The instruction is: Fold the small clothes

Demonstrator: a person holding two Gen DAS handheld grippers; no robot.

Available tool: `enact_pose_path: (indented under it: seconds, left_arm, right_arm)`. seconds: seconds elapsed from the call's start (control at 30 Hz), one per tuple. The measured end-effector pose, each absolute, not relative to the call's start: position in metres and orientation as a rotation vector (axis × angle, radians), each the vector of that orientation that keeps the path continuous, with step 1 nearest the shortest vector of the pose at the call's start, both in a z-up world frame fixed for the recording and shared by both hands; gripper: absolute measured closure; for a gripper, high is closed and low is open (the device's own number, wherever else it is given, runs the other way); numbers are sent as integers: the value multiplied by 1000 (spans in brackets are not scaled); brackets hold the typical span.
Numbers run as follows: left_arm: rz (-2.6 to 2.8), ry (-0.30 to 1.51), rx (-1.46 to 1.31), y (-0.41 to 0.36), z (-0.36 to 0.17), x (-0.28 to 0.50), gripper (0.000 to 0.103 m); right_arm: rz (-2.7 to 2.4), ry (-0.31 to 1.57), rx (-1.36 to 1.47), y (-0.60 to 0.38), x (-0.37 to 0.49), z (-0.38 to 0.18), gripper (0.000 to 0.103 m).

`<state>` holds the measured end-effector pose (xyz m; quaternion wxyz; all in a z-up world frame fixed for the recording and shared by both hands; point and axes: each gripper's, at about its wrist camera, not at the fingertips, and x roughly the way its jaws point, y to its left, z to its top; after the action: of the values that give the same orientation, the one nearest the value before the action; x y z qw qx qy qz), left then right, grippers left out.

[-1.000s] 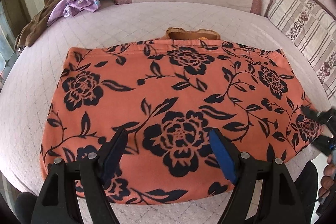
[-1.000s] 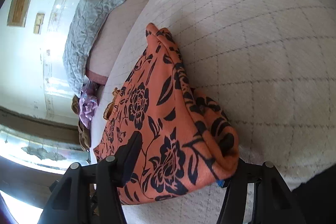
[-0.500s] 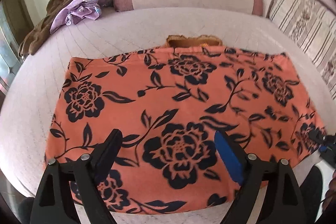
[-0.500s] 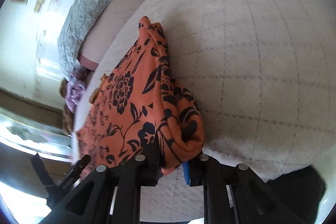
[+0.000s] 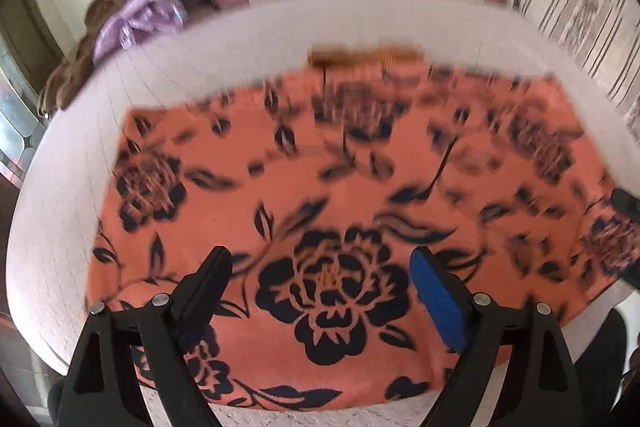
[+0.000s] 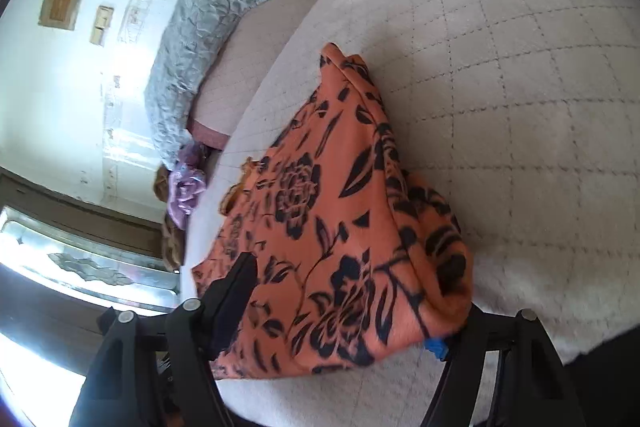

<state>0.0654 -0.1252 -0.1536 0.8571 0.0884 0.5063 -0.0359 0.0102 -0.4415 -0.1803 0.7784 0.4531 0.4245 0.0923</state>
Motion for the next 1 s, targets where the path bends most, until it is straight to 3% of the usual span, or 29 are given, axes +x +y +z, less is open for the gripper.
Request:
enact_pose_path:
  seconds: [0.1, 0.47, 0.57, 0.67, 0.7, 0.77, 0.97, 1.0]
  left_arm:
    - [-77, 1061, 151, -120, -151, 65, 12]
    - [-107, 1058, 126, -108, -150, 62, 11]
    - [-119, 986, 102, -101, -132, 54, 11]
    - [-109, 957, 133, -97, -137, 51, 11]
    - [-118, 1033, 161, -98, -156, 57, 11]
    - [-124, 994, 166, -96, -163, 57, 1]
    - [-162, 997, 158, -90, -163, 60, 1]
    - [-175, 1003, 146, -88, -161, 61, 1]
  right_arm:
    - [175, 945, 998, -444, 14, -189, 47]
    - [137, 980, 943, -442, 21, -182, 48]
    - [134, 983, 931, -440, 23, -179, 48]
    - [133, 976, 880, -435, 25, -170, 66]
    - [130, 979, 868, -434, 27, -167, 66]
    - [115, 997, 861, -433, 30, -169, 66]
    - [73, 1006, 894, -435, 37, -180, 65]
    - [66, 1017, 848, -429, 42, -176, 75]
